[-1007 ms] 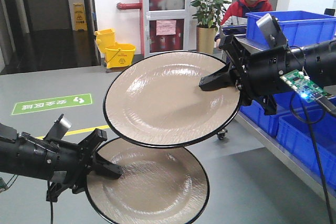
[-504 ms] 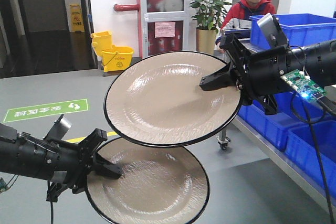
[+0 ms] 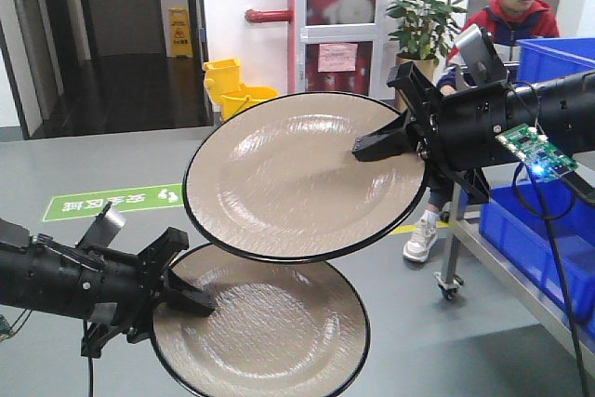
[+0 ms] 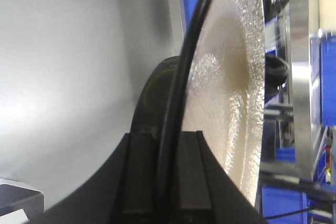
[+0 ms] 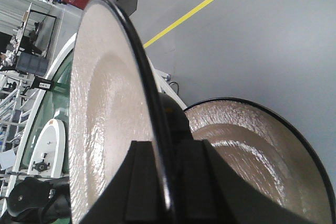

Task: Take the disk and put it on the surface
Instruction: 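Hold both plates while the base drives to the steel counter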

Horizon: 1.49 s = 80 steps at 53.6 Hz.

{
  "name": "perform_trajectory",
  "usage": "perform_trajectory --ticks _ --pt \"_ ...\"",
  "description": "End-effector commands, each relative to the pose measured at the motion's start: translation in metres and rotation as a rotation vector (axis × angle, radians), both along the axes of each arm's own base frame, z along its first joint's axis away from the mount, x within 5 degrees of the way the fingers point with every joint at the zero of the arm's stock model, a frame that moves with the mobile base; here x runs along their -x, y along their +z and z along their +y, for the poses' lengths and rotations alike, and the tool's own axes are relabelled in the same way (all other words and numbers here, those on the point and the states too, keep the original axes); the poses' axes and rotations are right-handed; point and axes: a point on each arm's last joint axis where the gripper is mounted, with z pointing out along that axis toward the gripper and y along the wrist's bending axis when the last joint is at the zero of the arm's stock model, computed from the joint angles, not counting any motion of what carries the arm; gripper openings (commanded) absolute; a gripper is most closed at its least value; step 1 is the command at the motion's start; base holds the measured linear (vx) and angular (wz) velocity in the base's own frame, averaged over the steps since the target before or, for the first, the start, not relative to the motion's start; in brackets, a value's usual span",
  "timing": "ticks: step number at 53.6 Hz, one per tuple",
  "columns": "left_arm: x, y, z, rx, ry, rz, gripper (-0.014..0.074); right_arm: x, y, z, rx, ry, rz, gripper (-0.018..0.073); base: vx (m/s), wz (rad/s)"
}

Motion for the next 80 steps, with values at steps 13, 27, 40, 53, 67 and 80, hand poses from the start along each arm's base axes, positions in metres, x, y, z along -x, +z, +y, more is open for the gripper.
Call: perform_trajectory --ticks 13,27,40,53,67,80 --pt "0.0066 0.0379 -0.0042 0.122 0.032 -0.073 0.0001 0.0144 0.0411 -0.0014 -0.133 -0.044 -0.115 -0.0008 0.38 0.05" --pt "0.0066 0.0379 -0.0042 0.122 0.032 -0.073 0.0001 0.0144 0.0411 -0.0014 -0.133 -0.044 -0.115 -0.0008 0.39 -0.17" --pt "0.0065 0.0379 -0.0041 0.122 0.033 -0.073 0.0001 0.0144 0.0411 -0.0014 -0.133 -0.044 -0.115 -0.0008 0.41 -0.45" --pt "0.0064 0.0379 -0.0038 0.122 0.034 -0.073 0.0001 0.0144 0.0411 -0.0014 -0.133 -0.044 -0.115 -0.0008 0.41 -0.67" --pt "0.0064 0.0379 -0.0038 0.122 0.034 -0.073 0.0001 0.0144 0.0411 -0.0014 -0.133 -0.044 -0.115 -0.0008 0.39 -0.84" --pt "0.0061 0.0379 -0.0037 0.121 0.038 -0.075 0.0001 0.0144 0.0411 -0.0014 -0.133 -0.044 -0.115 -0.0008 0.36 -0.86"
